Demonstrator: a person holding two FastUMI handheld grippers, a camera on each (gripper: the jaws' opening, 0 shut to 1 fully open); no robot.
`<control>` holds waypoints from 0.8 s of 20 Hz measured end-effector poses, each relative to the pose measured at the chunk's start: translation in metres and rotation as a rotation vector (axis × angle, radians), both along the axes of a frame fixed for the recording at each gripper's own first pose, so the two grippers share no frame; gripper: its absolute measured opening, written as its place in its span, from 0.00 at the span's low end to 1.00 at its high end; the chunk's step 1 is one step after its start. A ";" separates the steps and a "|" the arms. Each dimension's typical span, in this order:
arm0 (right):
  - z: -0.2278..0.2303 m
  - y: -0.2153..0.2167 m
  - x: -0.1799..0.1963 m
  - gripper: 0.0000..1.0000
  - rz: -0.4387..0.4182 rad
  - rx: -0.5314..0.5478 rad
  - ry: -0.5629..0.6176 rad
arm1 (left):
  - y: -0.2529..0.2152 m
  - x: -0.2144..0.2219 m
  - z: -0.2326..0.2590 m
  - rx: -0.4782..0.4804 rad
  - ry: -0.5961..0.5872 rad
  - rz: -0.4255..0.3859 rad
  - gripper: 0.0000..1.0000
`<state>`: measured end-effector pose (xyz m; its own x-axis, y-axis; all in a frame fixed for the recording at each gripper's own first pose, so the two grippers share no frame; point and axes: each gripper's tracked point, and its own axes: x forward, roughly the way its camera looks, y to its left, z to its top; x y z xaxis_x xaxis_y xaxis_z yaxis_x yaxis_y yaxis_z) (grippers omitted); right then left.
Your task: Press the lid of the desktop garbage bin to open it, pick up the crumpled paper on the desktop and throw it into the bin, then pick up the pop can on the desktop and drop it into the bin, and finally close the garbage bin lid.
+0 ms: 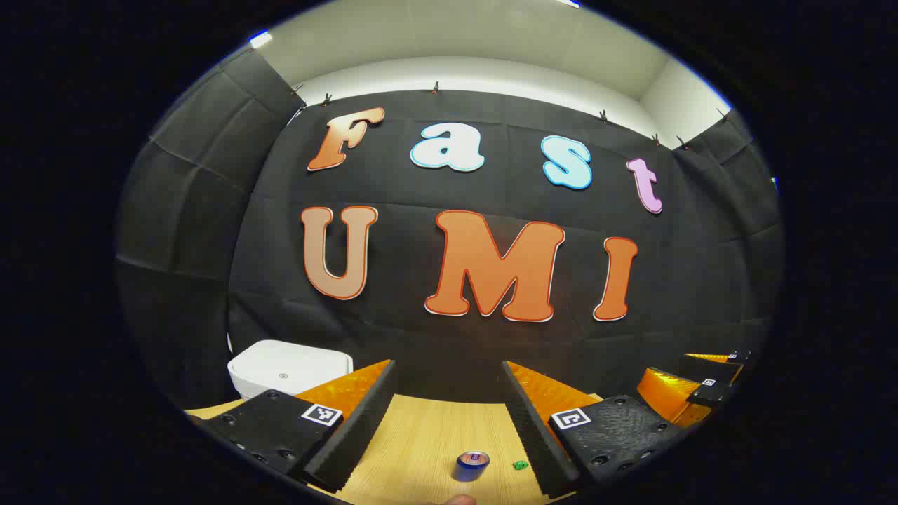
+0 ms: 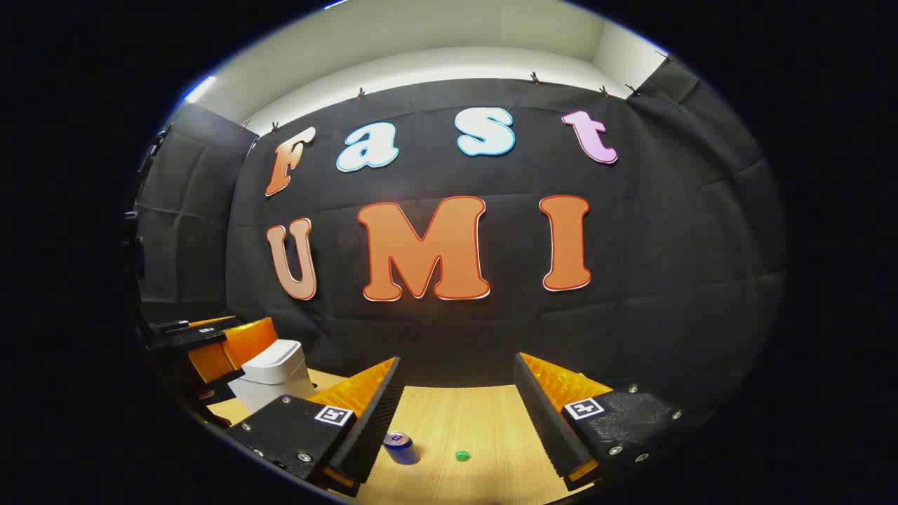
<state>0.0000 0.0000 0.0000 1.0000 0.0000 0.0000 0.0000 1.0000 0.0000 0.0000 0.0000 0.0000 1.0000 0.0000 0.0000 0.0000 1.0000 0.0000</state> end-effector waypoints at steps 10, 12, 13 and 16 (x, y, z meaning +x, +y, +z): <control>-0.004 -0.010 0.003 0.93 -0.031 0.017 0.002 | -0.024 -0.003 -0.007 0.052 0.018 -0.052 0.90; -0.006 -0.010 0.003 0.93 -0.039 0.014 0.008 | -0.021 0.000 -0.006 0.054 0.013 -0.051 0.89; -0.006 -0.010 0.002 0.93 -0.041 0.014 0.009 | -0.019 0.000 -0.007 0.054 0.010 -0.049 0.89; -0.006 -0.008 0.003 0.93 -0.047 0.006 0.011 | -0.018 0.002 -0.008 0.045 0.013 -0.052 0.89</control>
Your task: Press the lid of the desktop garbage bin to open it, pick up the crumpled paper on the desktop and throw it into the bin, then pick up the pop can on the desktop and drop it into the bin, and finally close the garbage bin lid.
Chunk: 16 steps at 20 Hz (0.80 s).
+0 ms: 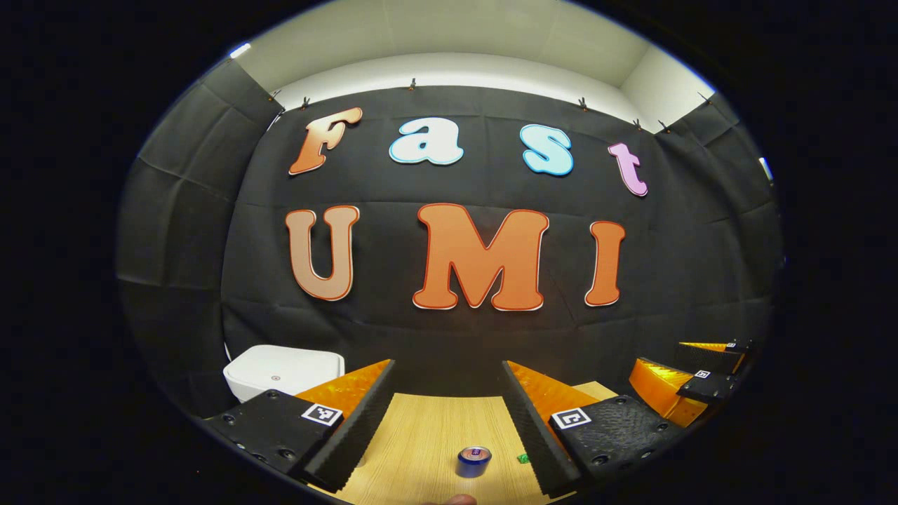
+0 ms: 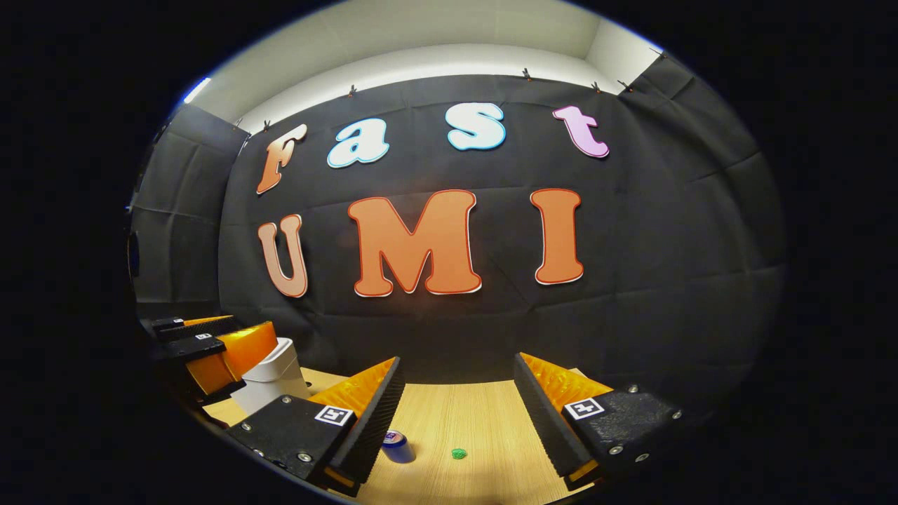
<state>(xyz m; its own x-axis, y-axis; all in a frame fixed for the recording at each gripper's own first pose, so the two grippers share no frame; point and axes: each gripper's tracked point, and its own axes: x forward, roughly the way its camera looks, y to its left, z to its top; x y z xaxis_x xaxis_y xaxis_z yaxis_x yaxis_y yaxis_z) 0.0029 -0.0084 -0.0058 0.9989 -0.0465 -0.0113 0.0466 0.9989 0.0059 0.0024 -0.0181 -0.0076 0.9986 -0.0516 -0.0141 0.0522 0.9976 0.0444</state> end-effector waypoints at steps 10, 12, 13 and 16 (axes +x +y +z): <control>-0.005 0.000 0.004 0.93 -0.004 -0.003 0.013 | 0.005 0.002 -0.001 0.001 -0.006 0.002 0.89; -0.006 0.002 0.005 0.93 -0.003 -0.005 0.014 | 0.005 0.003 -0.003 0.000 -0.002 0.001 0.93; -0.006 0.002 0.006 0.93 -0.003 -0.007 0.016 | 0.005 0.002 -0.003 0.002 -0.003 0.000 0.93; -0.008 0.002 0.007 0.93 -0.004 -0.009 0.019 | 0.005 0.002 -0.002 0.005 -0.004 -0.001 0.93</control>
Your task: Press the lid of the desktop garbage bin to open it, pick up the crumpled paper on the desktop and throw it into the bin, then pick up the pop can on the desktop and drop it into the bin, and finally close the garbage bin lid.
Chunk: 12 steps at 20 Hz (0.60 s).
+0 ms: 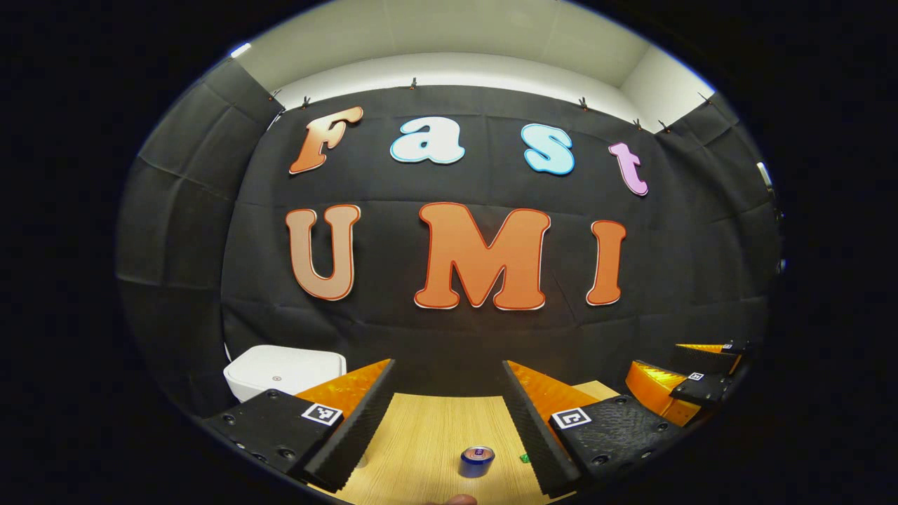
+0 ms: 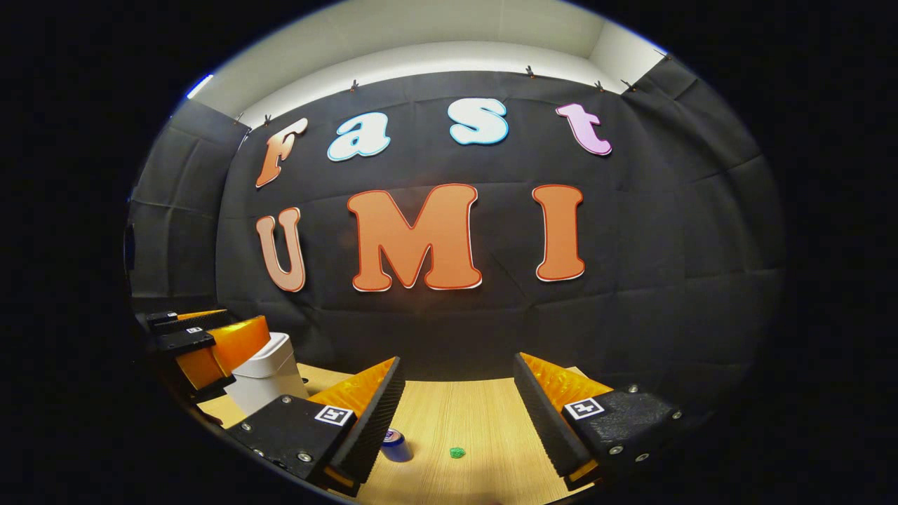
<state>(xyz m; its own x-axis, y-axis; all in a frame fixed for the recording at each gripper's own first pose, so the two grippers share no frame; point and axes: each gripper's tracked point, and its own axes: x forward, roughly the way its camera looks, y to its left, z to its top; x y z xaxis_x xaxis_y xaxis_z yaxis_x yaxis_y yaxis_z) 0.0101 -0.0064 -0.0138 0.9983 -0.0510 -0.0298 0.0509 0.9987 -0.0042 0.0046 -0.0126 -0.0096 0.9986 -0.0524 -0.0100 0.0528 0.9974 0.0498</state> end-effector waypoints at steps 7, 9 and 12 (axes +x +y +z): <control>-0.003 -0.001 0.000 0.93 -0.006 0.000 0.007 | 0.000 -0.001 -0.002 0.004 0.003 -0.004 0.92; -0.005 -0.002 -0.001 0.93 -0.006 -0.005 0.011 | -0.001 -0.002 0.000 0.005 0.004 -0.005 0.93; -0.007 -0.002 -0.002 0.94 -0.008 -0.008 0.017 | -0.002 -0.004 0.000 0.009 0.000 -0.007 0.93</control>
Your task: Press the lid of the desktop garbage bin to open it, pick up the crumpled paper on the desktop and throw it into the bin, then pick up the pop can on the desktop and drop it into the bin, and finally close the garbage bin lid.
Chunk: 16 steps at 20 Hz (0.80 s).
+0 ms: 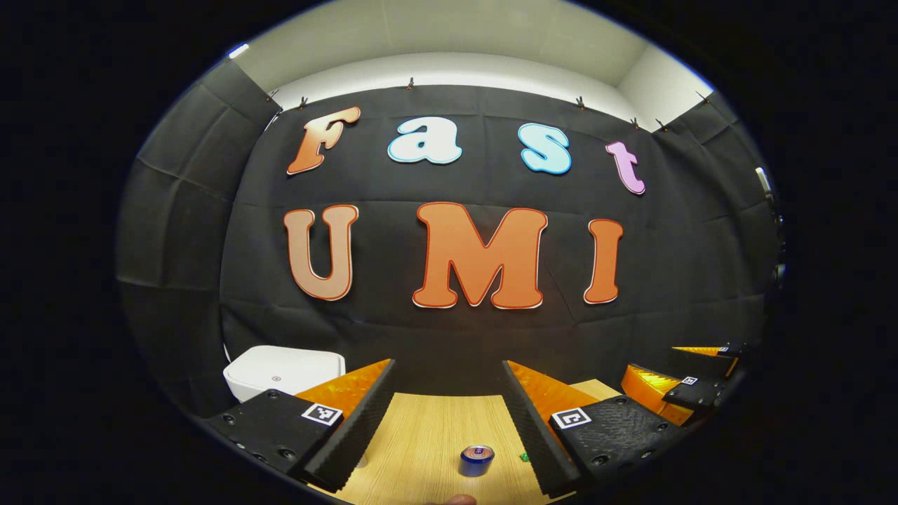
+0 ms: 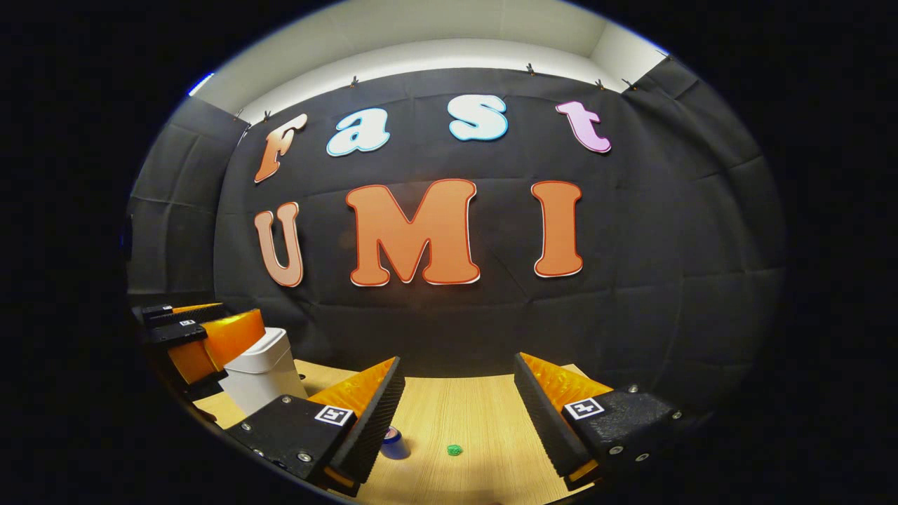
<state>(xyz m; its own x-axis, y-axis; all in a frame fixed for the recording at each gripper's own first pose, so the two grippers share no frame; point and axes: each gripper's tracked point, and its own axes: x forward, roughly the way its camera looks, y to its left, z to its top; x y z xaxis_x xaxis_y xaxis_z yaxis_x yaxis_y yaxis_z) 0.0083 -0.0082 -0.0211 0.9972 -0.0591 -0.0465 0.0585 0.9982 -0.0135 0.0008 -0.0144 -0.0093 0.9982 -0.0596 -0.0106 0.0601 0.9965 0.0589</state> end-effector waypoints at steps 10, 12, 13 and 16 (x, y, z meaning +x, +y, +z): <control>-0.010 -0.001 0.006 0.94 0.004 -0.005 0.022 | 0.000 0.002 -0.001 0.005 0.003 0.001 0.90; -0.016 -0.001 0.007 0.93 0.009 0.001 0.036 | 0.001 0.004 -0.001 0.009 0.003 0.002 0.90; -0.021 -0.001 0.010 0.93 0.014 0.004 0.050 | 0.002 0.004 -0.001 0.012 0.002 0.005 0.90; -0.037 -0.001 0.015 0.93 0.019 -0.003 0.079 | 0.006 0.003 -0.002 0.021 0.004 0.012 0.92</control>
